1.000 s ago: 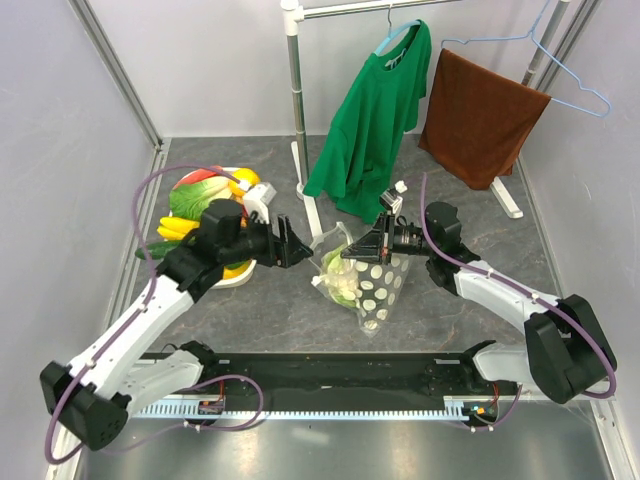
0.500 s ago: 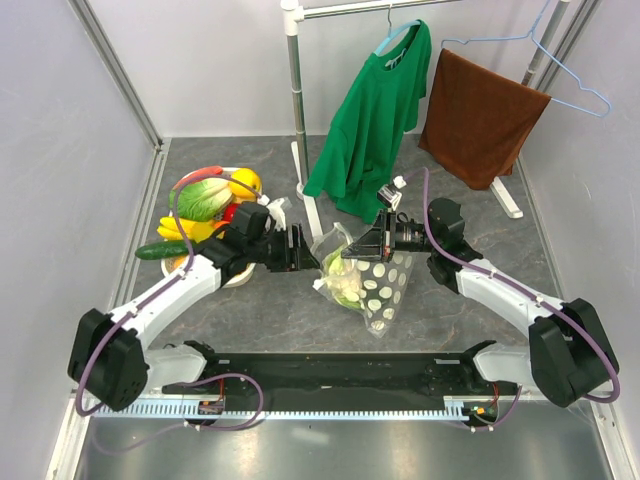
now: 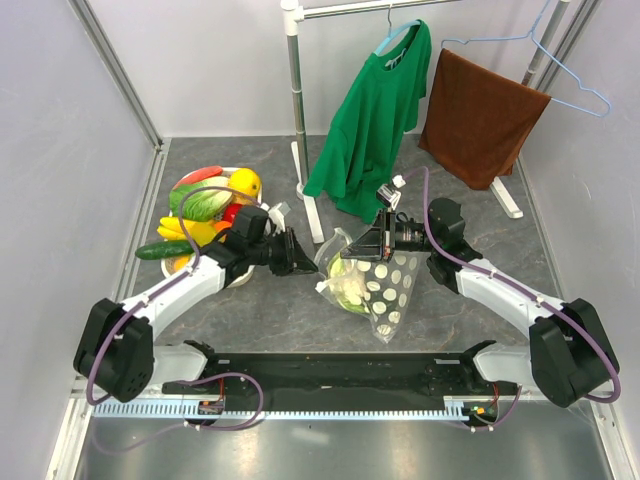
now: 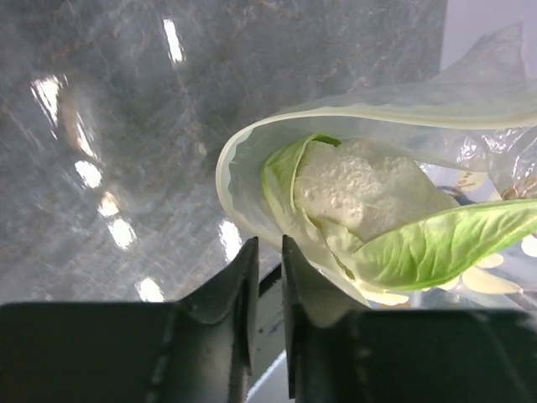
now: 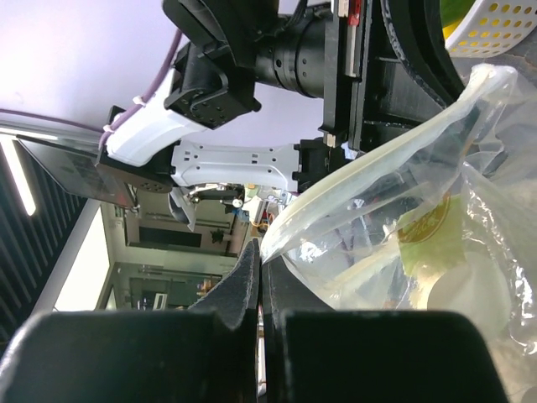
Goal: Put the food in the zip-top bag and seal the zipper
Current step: Adjust the zipper food storage bag at the center of the board.
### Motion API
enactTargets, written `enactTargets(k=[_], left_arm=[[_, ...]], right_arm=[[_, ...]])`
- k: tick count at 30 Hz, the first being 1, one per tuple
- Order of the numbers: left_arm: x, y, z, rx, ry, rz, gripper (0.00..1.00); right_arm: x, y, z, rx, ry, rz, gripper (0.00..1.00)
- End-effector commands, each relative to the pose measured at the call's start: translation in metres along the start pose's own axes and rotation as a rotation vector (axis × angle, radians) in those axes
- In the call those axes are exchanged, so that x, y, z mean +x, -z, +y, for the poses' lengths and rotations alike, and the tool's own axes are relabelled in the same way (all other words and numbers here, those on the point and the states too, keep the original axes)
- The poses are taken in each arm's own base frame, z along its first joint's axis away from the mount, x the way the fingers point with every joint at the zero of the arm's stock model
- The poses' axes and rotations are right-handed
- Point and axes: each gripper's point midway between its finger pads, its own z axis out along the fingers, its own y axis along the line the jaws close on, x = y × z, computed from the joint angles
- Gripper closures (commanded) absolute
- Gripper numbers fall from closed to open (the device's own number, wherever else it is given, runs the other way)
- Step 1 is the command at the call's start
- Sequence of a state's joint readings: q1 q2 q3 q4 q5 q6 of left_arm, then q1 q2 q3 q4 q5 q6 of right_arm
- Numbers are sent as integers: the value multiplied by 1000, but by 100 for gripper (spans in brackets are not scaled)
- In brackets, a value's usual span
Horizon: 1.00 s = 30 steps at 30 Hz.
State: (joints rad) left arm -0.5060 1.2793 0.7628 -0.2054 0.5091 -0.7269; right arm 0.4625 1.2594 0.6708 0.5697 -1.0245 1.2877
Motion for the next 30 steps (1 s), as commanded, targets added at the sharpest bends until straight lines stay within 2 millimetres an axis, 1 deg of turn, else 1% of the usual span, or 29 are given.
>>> enactTargets(k=[1,2,4,5,6,8,10,12,16,19,20,21,23,24,26,30], left_arm=[[0,14,-17,101,60,-26,80],[-1,17,-17,105,62,-38,80],[-1,18,-10,81,88,-49,78],[-2,19,-5,66,97,-54,76],[-5,20,-3,65,100,-64,68],[-6,20,-4,82,99,-64,64],[-7,17,-5,94,95,-54,57],[-10,15,-11,124,90,-44,54],[-9,7,-7,121,106,-16,53],[-5,3,-1,109,127,-2,53],[-3,2,1,104,139,4,54],[0,2,3,100,149,8,57],[-4,3,-2,125,150,-12,58],[-2,4,-3,139,151,-10,53],[-9,8,-16,201,133,-49,49],[-7,13,-22,226,146,-46,49]], right_arm=[[0,2,32,-87,107,1,100],[0,2,35,-92,115,4,100],[-1,2,41,-102,131,8,100],[-1,2,42,-103,136,11,100],[-1,3,44,-105,143,13,100],[0,3,46,-107,151,15,100],[2,4,46,-113,151,17,100],[3,4,49,-127,161,22,100],[4,2,53,-137,171,29,100],[4,0,60,-155,190,39,100],[4,0,62,-162,193,41,100],[4,-1,65,-167,199,39,100],[5,-2,66,-171,203,48,100],[6,-2,67,-174,204,53,100],[8,-3,67,-174,207,61,100],[11,-3,66,-177,209,69,100]])
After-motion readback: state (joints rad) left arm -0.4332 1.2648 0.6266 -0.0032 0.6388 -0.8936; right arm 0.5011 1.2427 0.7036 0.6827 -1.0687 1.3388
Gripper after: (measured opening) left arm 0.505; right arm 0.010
